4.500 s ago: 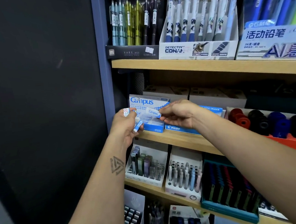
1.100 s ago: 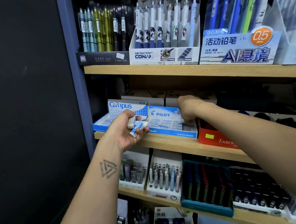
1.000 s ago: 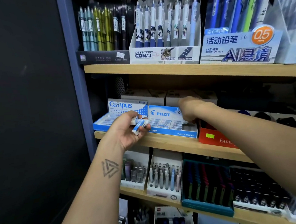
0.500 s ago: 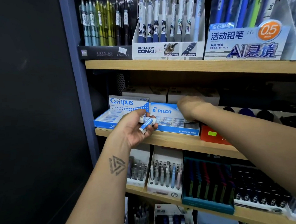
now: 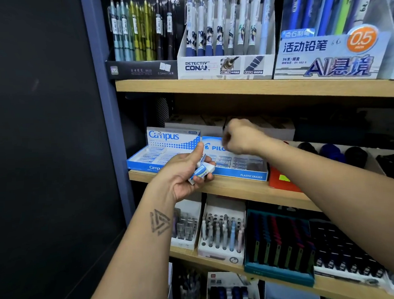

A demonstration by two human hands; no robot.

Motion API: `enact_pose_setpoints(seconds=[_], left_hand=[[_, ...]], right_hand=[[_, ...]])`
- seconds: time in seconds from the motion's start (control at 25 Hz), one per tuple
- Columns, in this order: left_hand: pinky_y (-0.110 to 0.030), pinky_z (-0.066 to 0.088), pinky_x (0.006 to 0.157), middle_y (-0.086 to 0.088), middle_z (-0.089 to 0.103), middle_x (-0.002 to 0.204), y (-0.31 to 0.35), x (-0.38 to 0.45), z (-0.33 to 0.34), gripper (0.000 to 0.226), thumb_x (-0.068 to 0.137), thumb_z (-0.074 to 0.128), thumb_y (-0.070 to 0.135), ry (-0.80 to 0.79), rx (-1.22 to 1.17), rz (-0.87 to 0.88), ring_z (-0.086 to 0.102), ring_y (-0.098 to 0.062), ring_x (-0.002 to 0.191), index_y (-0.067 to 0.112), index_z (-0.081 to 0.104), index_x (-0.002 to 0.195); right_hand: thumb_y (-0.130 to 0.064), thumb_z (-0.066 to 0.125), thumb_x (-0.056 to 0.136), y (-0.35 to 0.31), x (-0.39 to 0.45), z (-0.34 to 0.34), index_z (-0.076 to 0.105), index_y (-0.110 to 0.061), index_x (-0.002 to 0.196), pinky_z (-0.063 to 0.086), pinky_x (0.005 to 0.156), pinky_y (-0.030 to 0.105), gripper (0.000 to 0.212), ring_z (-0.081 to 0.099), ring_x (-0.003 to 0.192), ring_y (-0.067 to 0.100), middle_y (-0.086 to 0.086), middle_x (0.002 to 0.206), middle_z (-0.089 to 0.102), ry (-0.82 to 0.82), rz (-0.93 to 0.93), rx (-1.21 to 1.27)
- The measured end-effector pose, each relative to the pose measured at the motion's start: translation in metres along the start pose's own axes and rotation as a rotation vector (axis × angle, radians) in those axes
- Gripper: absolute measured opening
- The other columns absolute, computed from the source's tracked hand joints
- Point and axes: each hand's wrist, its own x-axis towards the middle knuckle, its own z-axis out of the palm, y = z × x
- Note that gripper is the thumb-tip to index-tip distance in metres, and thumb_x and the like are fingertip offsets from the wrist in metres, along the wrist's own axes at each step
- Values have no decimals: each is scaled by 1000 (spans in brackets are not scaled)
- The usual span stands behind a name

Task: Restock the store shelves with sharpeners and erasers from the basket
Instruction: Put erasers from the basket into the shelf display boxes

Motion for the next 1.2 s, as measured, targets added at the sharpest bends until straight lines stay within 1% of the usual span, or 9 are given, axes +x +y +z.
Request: enact_pose_setpoints(seconds=[0.08, 0.12, 0.24, 0.4, 0.56, 0.8, 0.96, 1.12, 1.2], left_hand=[[-14, 30, 27, -15, 63, 90, 0, 0, 0, 46, 98, 53, 48, 16, 11, 16, 57, -18, 48, 3, 58, 106], [-14, 30, 27, -15, 63, 89, 1, -1, -1, 47, 99, 52, 48, 28, 7, 23, 57, -18, 47, 3, 58, 112], [-14, 29, 26, -15, 62, 83, 3, -2, -4, 48, 99, 48, 51, 59, 1, 24, 58, -19, 48, 7, 57, 118], [-15, 32, 27, -20, 62, 87, 6, 2, -11, 59, 102, 37, 57, 83, -81, -44, 58, -23, 47, 3, 56, 117], [-14, 34, 28, -19, 63, 90, 12, -1, -18, 28, 103, 50, 28, 95, -47, -40, 58, -21, 47, 2, 57, 108], [-14, 37, 30, -17, 62, 85, 8, 2, -18, 18, 104, 51, 19, 116, -11, 44, 58, -19, 45, 4, 57, 111], [-15, 38, 31, -17, 62, 91, 6, 5, -14, 15, 101, 55, 13, 135, 8, 92, 60, -18, 45, 7, 59, 114], [-15, 37, 32, -21, 64, 94, 7, 3, -14, 14, 97, 61, 6, 143, 8, 121, 61, -18, 45, 6, 60, 111], [-16, 38, 33, -21, 67, 92, 6, 1, -14, 14, 96, 63, 5, 159, 47, 129, 61, -19, 48, 8, 62, 109]], right_hand=[[6, 64, 86, -10, -4, -2, 72, -8, 114, 55, 86, 35, 32, 68, 90, 21, 16, 107, 74, -265, -112, 667], [12, 65, 83, -12, -7, -1, 71, -5, 115, 55, 89, 35, 37, 68, 91, 21, 17, 106, 74, -373, -159, 815], [3, 80, 77, -14, -11, 5, 75, -4, 109, 55, 91, 35, 33, 68, 87, 23, 25, 100, 73, -373, -267, 754], [5, 85, 70, -15, -11, 12, 74, -1, 94, 57, 74, 25, 27, 67, 78, 20, 22, 90, 73, -206, -250, 785], [10, 84, 68, -14, -11, 11, 72, -3, 90, 59, 79, 33, 27, 67, 75, 18, 6, 77, 72, -148, -211, 789], [-3, 85, 74, -12, -11, 12, 74, -1, 98, 58, 81, 34, 27, 66, 76, 14, 16, 89, 74, -180, -204, 788], [1, 73, 86, -13, -12, 12, 69, 5, 96, 60, 75, 28, 11, 69, 71, 22, 18, 79, 71, -263, -87, 1013], [10, 80, 73, -7, -10, 13, 72, -4, 90, 57, 78, 32, 23, 65, 70, 10, 7, 82, 72, -143, -177, 868], [9, 82, 70, -5, -10, 12, 73, -5, 92, 58, 78, 32, 28, 65, 74, 11, 10, 91, 74, -147, -219, 803]])
